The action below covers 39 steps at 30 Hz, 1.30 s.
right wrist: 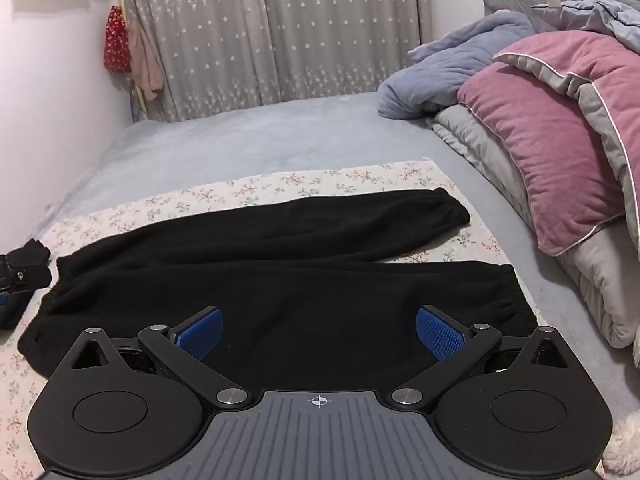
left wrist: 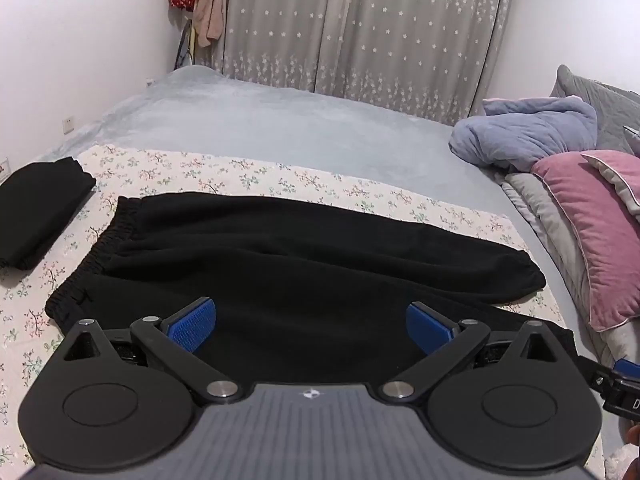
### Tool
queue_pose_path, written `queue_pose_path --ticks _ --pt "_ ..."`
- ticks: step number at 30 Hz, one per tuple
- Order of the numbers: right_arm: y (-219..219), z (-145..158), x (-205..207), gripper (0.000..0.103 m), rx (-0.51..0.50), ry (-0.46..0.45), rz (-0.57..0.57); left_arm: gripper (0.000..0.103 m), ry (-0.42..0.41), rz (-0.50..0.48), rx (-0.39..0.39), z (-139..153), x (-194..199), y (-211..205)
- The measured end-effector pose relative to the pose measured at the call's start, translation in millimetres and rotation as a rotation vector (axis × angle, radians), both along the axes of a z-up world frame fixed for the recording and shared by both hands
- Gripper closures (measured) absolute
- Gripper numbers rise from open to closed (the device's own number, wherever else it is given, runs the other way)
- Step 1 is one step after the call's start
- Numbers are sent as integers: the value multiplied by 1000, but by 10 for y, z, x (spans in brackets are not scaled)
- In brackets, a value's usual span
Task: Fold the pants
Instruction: 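Move both grippers toward the elastic waistband of the black pants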
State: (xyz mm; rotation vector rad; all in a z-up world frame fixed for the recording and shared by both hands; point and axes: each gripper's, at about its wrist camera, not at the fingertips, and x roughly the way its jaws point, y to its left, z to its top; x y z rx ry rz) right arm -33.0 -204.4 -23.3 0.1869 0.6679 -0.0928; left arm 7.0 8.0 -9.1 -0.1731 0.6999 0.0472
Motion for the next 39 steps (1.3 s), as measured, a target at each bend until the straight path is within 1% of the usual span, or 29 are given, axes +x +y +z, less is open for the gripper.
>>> queue_pose_path --ticks 2,3,4,8,9,10,18,20,23,25,27,28,30,31,33,36,38,39 --pt "7 9 -3 0 1 -3 -3 0 3 -1 -4 -11 13 27" --pt "4 6 -11 0 2 -4 -5 0 1 -1 -5 36 24 -46" --pt "3 0 -16 0 2 -5 -5 0 2 4 -5 54 -50 -81" --pt "14 -63 0 0 -4 1 0 0 5 12 -5 41 -35 -66" --pt "5 -4 0 0 -3 1 -1 0 7 12 -5 35 -29 -59" --pt "53 -6 3 0 -2 1 -3 0 9 12 -7 30 -23 -51" --pt "167 -152 74 0 -25 27 -3 0 64 24 -38 53 -23 -62" --pt "61 -49 27 0 20 6 3 0 38 24 -30 55 -40 -66" --pt "76 -85 36 0 15 10 3 0 -2 17 -48 46 -49 -59" --pt "67 -66 45 0 -2 -2 2 0 -18 14 -59 22 -35 -56" --pt "60 -75 56 0 11 2 1 0 -11 9 -88 -16 12 -30" --pt "60 -92 69 0 11 5 0 0 -20 2 -129 -38 49 2" --pt "32 -150 114 0 27 23 0 0 11 5 -145 -128 141 93" --pt "14 -201 145 0 30 30 2 0 14 21 -159 -177 171 155" --pt "-46 -359 239 0 27 50 0 0 45 72 -146 -305 238 314" --pt "-218 -643 393 0 27 116 -75 0 78 120 -132 -514 293 542" --pt "-319 -750 435 0 35 170 -113 0 76 128 -125 -601 311 647" --pt "-366 -784 443 0 43 181 -124 0 74 136 -106 -621 329 684"
